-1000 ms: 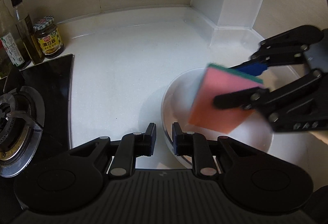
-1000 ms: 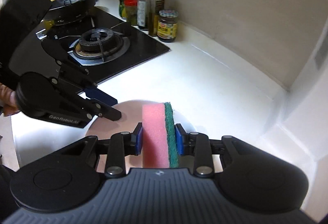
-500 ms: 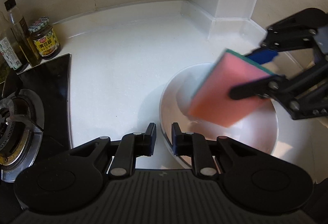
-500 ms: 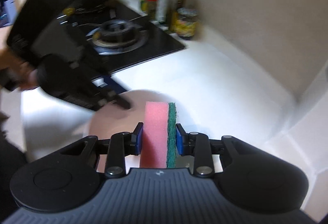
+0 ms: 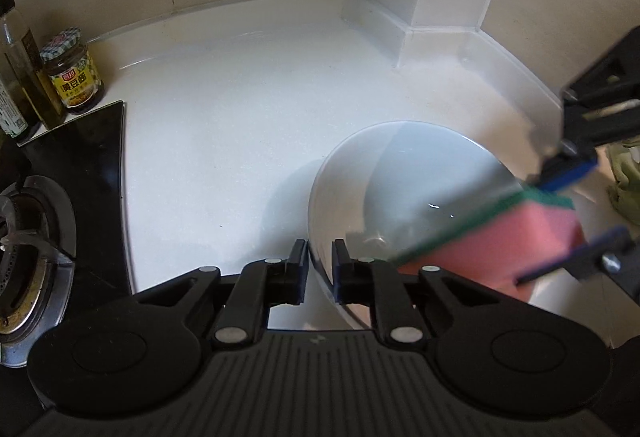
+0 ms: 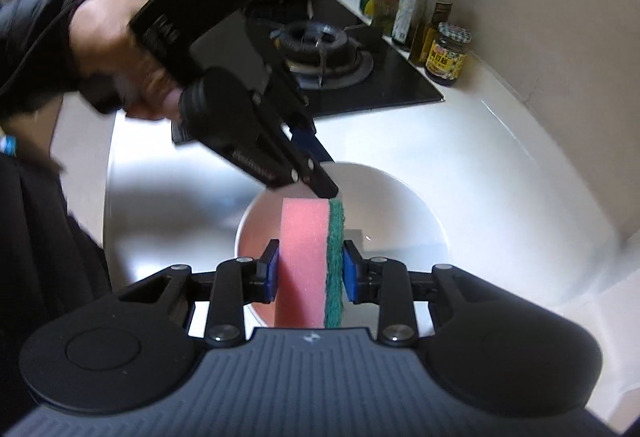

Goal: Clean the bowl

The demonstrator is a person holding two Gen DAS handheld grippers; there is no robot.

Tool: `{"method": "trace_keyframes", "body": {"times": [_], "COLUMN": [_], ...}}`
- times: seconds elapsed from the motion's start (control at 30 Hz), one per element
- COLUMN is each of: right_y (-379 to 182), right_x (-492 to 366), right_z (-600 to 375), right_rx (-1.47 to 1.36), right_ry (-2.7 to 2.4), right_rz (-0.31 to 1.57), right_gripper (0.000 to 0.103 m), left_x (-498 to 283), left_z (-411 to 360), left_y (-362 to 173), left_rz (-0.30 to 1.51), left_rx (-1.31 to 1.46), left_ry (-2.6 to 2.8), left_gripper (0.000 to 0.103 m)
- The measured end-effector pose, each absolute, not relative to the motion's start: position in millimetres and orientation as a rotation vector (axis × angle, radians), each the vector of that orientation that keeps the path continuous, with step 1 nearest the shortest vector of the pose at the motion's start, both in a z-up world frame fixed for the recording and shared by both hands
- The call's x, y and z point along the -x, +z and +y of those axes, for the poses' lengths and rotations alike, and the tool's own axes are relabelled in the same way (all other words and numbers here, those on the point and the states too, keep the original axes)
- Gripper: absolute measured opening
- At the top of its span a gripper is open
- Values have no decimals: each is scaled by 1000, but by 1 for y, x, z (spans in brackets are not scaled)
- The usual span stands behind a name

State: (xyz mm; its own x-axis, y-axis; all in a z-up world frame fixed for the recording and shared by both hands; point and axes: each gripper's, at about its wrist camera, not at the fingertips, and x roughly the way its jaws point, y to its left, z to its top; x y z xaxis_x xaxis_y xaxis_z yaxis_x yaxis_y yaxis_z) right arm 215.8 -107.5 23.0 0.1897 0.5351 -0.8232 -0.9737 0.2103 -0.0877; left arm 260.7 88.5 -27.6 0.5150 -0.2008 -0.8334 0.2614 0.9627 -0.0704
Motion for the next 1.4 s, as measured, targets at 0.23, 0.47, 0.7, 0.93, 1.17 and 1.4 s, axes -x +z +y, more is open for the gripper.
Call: {"method": "trace_keyframes", "body": {"times": [0.23, 0.47, 0.7, 0.93, 1.17, 1.4], "right_y": [25, 17, 8, 4, 4, 4], "right_x": [-190, -174, -151, -147, -149, -147], "right_z": [-83, -63, -50, -57, -59, -56], "right_rx": [838, 919, 1095, 1204, 1169, 1177], "right_ry": [1254, 1191, 1187, 1189, 1190, 1209], "right_rz": [713, 702, 603, 559, 560, 542], "right_gripper": [27, 27, 28, 28, 28, 28], "left_x": [-272, -264, -266, -279, -249, -263], "left_z": [80, 89, 82, 82, 87, 74], "left_y": [-32, -35, -37, -38, -28, -28], "left_rz": [1001, 1000, 1008, 1008, 1003, 1018], "left_rx": [-145, -40, -66, -107, -4, -155], "left_ry": [-302, -229, -232, -290, -165, -232], "left_gripper": [8, 16, 8, 15, 17, 9]}}
